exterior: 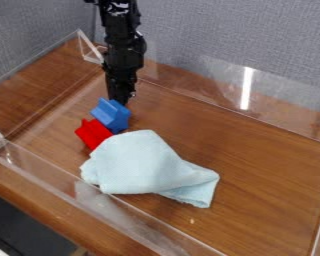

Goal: Move the blue object to the left of cloth

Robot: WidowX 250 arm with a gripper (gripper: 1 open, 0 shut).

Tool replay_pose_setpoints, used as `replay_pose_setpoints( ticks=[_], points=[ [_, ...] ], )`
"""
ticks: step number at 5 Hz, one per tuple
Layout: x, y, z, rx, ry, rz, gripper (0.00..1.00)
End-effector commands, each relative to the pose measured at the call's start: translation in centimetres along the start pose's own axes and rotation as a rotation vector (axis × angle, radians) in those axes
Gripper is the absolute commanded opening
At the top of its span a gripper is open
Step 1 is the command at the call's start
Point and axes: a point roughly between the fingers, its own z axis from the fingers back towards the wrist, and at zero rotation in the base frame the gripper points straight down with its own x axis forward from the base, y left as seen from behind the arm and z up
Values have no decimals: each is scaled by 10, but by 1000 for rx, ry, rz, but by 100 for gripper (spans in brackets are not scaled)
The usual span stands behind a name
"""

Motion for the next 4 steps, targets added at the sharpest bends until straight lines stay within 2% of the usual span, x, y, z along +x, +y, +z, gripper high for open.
replay_pose_setpoints(
  ticks=[1,4],
  points=[
    [-5,8,20,34,-39,23,0],
    [-12,8,30,41,-55,24,0]
  ],
)
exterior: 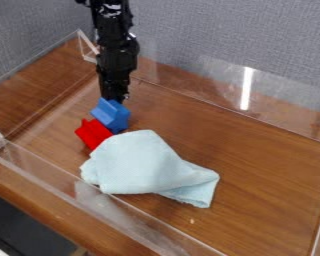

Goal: Move the blue object to the left of cloth

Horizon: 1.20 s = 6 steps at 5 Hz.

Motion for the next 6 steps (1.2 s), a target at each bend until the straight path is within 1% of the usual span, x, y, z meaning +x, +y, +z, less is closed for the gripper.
replay_pose_setpoints(
  ticks=[1,4,6],
  points=[
    [-5,12,28,54,-50,30,0],
    [-11,17,28,52,-49,52,0],
    [-14,19,31,54,-50,57,0]
  ],
)
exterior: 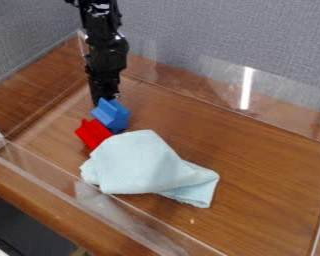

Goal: Move the blue object to the left of cloth

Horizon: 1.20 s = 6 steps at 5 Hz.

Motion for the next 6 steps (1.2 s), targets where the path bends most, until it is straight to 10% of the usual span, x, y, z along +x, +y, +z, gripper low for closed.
replay_pose_setpoints(
  ticks=[1,2,3,6],
  points=[
    [-2,10,32,65,-56,22,0],
    [-4,11,32,66,-55,25,100],
    [-5,11,34,68,-55,26,0],
    [-7,10,39,76,-60,27,0]
  ],
)
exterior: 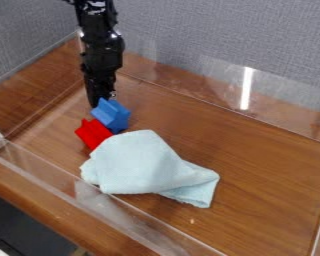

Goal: Move the blue object to the left of cloth

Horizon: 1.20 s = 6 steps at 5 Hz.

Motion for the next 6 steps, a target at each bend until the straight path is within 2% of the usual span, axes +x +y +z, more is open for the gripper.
replay_pose_setpoints(
  ticks=[1,6],
  points=[
    [-3,9,38,77,-67,18,0],
    [-8,8,49,85,-78,12,0]
  ],
)
